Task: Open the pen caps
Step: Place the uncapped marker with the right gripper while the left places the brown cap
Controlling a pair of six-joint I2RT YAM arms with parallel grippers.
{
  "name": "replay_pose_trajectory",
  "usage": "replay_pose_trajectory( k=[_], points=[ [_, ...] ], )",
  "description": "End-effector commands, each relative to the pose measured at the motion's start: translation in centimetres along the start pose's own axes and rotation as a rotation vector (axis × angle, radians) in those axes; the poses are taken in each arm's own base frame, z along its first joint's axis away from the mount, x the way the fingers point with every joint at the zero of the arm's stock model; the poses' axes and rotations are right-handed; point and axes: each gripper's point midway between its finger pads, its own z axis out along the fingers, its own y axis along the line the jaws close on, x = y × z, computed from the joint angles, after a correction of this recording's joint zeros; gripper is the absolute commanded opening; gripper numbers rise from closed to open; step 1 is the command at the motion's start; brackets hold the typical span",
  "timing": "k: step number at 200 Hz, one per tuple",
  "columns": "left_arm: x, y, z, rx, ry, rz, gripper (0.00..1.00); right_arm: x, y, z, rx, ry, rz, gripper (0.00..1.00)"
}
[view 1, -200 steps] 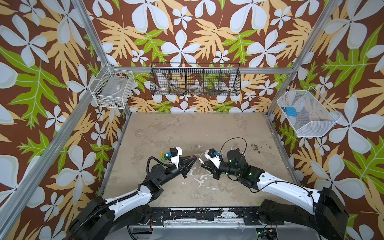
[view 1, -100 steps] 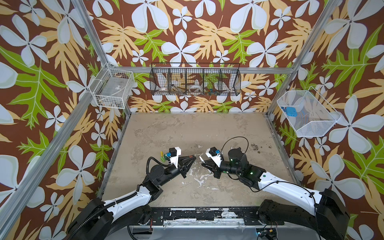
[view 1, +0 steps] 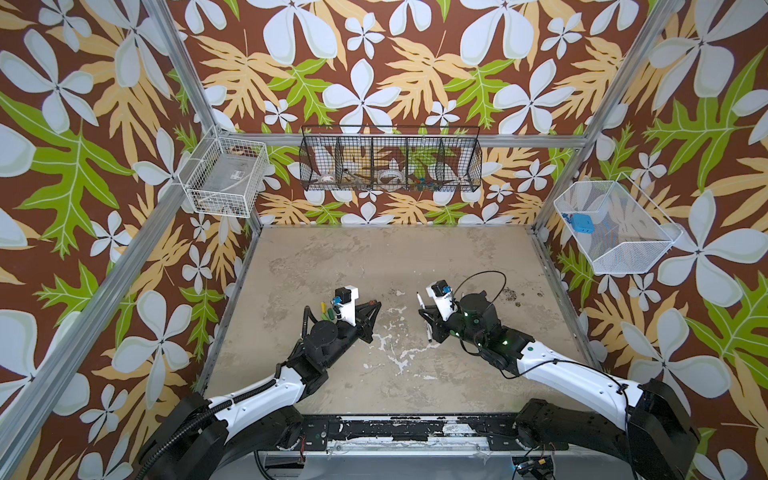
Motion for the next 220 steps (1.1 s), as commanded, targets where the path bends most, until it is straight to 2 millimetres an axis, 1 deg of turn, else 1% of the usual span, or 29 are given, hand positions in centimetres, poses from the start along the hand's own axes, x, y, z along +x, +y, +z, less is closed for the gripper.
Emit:
replay_pose_trajectory(
  k=[1, 17, 37, 56, 70, 87, 103, 123, 153, 168, 191, 220],
  points=[
    [1.6, 3.6, 0.8, -0.168, 0.078, -0.044, 0.0, 1.2, -3.6, 0.3, 0.112, 0.051, 0.154, 0.0],
    [2.6, 5.7, 1.5, -0.244, 0.129, -0.077, 0.0, 2.4, -5.9, 0.3, 0.163, 0.086, 0.239, 0.0],
    [3.9, 8.3, 1.8, -0.336, 0.177, -0.112, 0.0, 3.7, -8.4, 0.0, 0.231, 0.107, 0.318, 0.0],
    [4.9, 10.2, 2.0, -0.398, 0.219, -0.138, 0.0, 4.8, -10.7, -0.5, 0.294, 0.124, 0.393, 0.0],
    [5.6, 11.5, 2.0, -0.44, 0.245, -0.152, 0.0, 5.6, -11.8, -0.6, 0.315, 0.138, 0.436, 0.0],
    [6.1, 12.6, 2.0, -0.476, 0.264, -0.157, 0.0, 6.5, -12.8, -0.6, 0.343, 0.158, 0.461, 0.0],
    [6.5, 13.5, 1.9, -0.509, 0.275, -0.154, 0.0, 7.0, -13.1, -0.3, 0.35, 0.179, 0.463, 0.0],
    [6.9, 14.2, 2.0, -0.532, 0.292, -0.15, 0.0, 8.0, -13.1, 0.6, 0.342, 0.227, 0.467, 0.0],
    [7.7, 15.3, 2.4, -0.562, 0.321, -0.149, 0.0, 9.4, -13.3, 1.6, 0.341, 0.285, 0.472, 0.0],
    [8.2, 15.4, 2.9, -0.555, 0.34, -0.141, 0.0, 9.8, -13.5, 1.8, 0.35, 0.3, 0.468, 0.0],
    [9.0, 15.1, 4.0, -0.517, 0.376, -0.137, 0.0, 10.5, -13.7, 2.3, 0.351, 0.329, 0.468, 0.01],
    [10.3, 15.8, 4.3, -0.541, 0.433, -0.133, 0.0, 11.2, -13.8, 2.9, 0.351, 0.361, 0.469, 0.04]
  ],
)
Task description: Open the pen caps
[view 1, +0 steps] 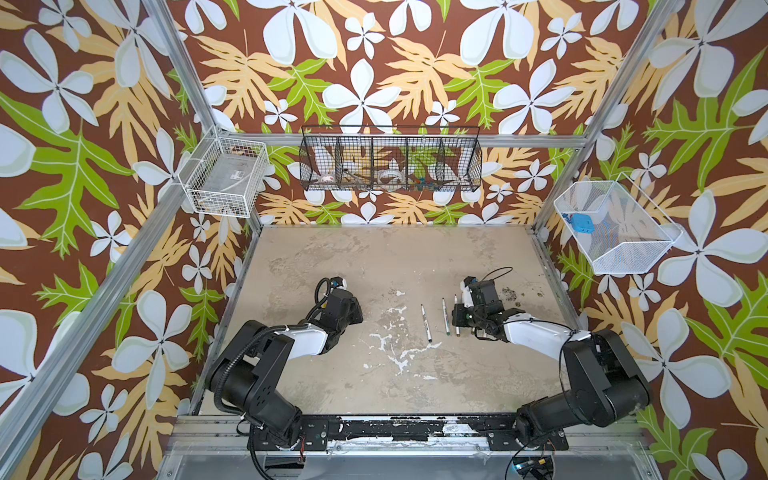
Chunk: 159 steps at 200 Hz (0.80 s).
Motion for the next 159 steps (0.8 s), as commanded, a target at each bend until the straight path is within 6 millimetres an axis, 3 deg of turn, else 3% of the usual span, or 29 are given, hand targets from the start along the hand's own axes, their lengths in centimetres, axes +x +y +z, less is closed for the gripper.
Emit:
replay_pose_trajectory(
  k=[1, 80, 159],
  points=[
    [0.4, 0.0, 0.6, -0.009, 0.03, 0.018, 0.0, 0.4, -0.2, 0.4, 0.01, 0.025, -0.009, 0.04],
    [1.7, 0.4, 1.8, -0.037, 0.105, 0.036, 0.09, 1.1, -0.5, 1.5, 0.021, 0.06, -0.008, 0.08],
    [1.8, -0.3, 1.8, -0.004, 0.119, 0.051, 0.24, 0.5, -0.4, 0.9, 0.02, 0.03, -0.011, 0.26]
  ],
)
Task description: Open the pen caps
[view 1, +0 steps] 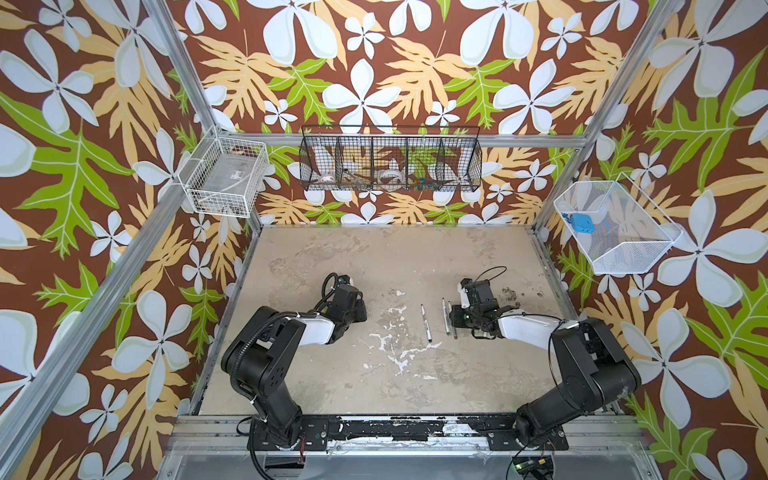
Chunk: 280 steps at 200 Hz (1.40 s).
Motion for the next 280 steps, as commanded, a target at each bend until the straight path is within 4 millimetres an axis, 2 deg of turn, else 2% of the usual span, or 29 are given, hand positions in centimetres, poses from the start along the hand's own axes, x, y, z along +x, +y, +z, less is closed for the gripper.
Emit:
replay_pose_trajectory(
  k=[1, 32, 53, 68, 78, 92, 95, 109, 119, 123, 133, 145, 172, 180, 190, 217, 236, 254, 280],
  points=[
    [0.7, -0.1, -0.3, 0.015, 0.031, 0.017, 0.25, -0.1, 0.0, -0.4, 0.003, -0.009, -0.009, 0.26],
    [-1.1, -2.3, -2.8, 0.156, -0.071, 0.015, 0.35, -1.5, 0.6, -2.3, -0.023, -0.088, -0.017, 0.32],
    [-2.5, -3.5, -5.5, 0.248, -0.174, 0.015, 0.43, -3.3, 1.0, -4.9, -0.035, -0.202, -0.028, 0.39],
    [-3.9, -4.1, -8.1, 0.312, -0.279, 0.012, 0.49, -4.5, 0.9, -7.1, -0.025, -0.299, -0.032, 0.45],
    [-4.8, -4.2, -10.0, 0.337, -0.35, 0.003, 0.52, -5.2, 0.6, -8.6, -0.01, -0.372, -0.04, 0.51],
    [-5.9, -3.8, -12.9, 0.349, -0.46, -0.01, 0.57, -6.0, -0.1, -10.7, 0.019, -0.476, -0.039, 0.69],
    [-6.2, -3.7, -13.5, 0.348, -0.486, -0.012, 0.62, -6.1, -0.2, -11.1, 0.024, -0.497, -0.042, 0.73],
    [-7.3, -2.6, -16.2, 0.323, -0.598, -0.024, 0.73, -6.7, -0.7, -13.0, 0.047, -0.592, -0.046, 0.85],
    [-7.8, -2.1, -17.9, 0.314, -0.668, -0.026, 0.98, -7.1, -1.3, -14.1, 0.068, -0.655, -0.034, 0.94],
    [-8.0, -1.7, -18.4, 0.304, -0.692, -0.027, 1.0, -7.2, -1.6, -14.6, 0.082, -0.679, -0.028, 1.0],
    [-8.5, -1.0, -19.4, 0.275, -0.742, -0.04, 1.0, -7.6, -2.2, -15.5, 0.116, -0.728, -0.024, 1.0],
    [-9.0, 0.2, -19.9, 0.2, -0.782, -0.029, 1.0, -7.9, -3.1, -16.4, 0.172, -0.77, -0.023, 1.0],
    [-9.7, 4.2, -20.2, -0.064, -0.858, -0.003, 1.0, -8.9, -4.4, -18.1, 0.3, -0.855, -0.091, 1.0],
    [-9.6, 5.6, -20.2, -0.146, -0.872, -0.017, 1.0, -9.1, -4.1, -18.2, 0.315, -0.883, -0.168, 1.0],
    [-9.4, 6.5, -20.2, -0.202, -0.883, 0.025, 1.0, -8.8, -4.3, -18.1, 0.348, -0.918, -0.239, 1.0],
    [-9.3, 8.9, -19.8, -0.376, -0.895, 0.09, 1.0, -8.4, -5.6, -17.8, 0.393, -0.985, -0.266, 1.0],
    [-9.3, 10.4, -19.0, -0.406, -0.879, 0.077, 1.0, -8.6, -7.0, -16.4, 0.371, -0.954, -0.223, 1.0],
    [-8.8, 11.3, -18.1, -0.404, -0.862, 0.069, 1.0, -8.1, -8.0, -15.9, 0.364, -0.976, -0.216, 1.0],
    [-8.5, 11.5, -16.9, -0.396, -0.852, 0.113, 1.0, -7.8, -9.1, -15.1, 0.361, -0.976, -0.223, 1.0]
  ],
)
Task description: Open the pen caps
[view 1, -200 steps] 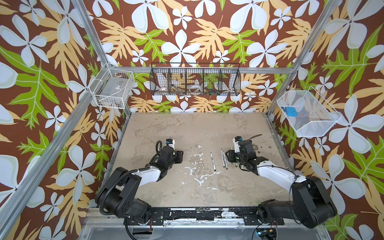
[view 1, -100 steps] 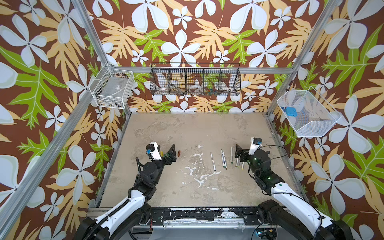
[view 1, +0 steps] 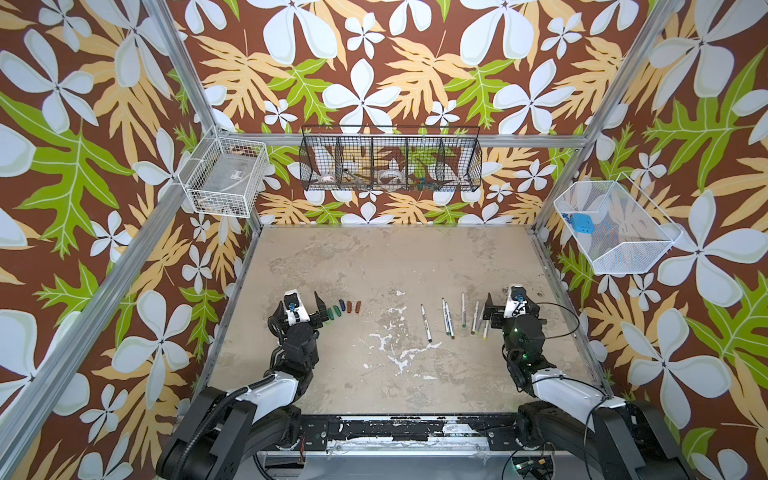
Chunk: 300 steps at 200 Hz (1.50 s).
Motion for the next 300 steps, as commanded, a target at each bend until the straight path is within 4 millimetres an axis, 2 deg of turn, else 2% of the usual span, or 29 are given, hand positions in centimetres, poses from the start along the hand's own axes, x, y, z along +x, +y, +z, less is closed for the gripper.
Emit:
replay_pose_trajectory(
  k=[1, 20, 43, 59, 75, 89, 139, 300],
  points=[
    [-1.5, -0.3, 0.2, 0.029, -0.083, -0.009, 1.0, -2.5, 0.1, 0.2, -0.039, -0.125, 0.026, 1.0],
    [-1.9, -0.5, 0.1, 0.052, -0.126, 0.017, 1.0, -1.6, 0.8, 0.7, -0.069, -0.117, -0.002, 1.0],
    [-1.0, 0.1, 0.3, 0.084, -0.137, -0.021, 1.0, -0.5, 1.8, 1.3, -0.11, -0.104, -0.036, 1.0],
    [-0.7, 0.5, 0.3, 0.072, -0.149, -0.018, 1.0, -0.1, 1.9, 1.7, -0.113, -0.093, -0.036, 1.0],
    [0.3, 0.2, 1.0, 0.077, -0.083, -0.014, 1.0, 0.2, 1.8, 2.0, -0.128, -0.082, -0.022, 1.0],
    [0.2, -0.1, 1.7, 0.078, -0.084, -0.011, 1.0, 0.8, 1.5, 2.3, -0.128, -0.072, -0.003, 1.0],
    [1.1, -0.5, 3.3, 0.101, -0.013, -0.013, 1.0, 1.0, 1.4, 3.5, -0.121, -0.032, 0.008, 1.0],
    [0.8, -0.4, 3.0, 0.103, -0.031, -0.014, 1.0, 1.1, 1.3, 3.7, -0.123, -0.026, 0.015, 1.0]
  ],
)
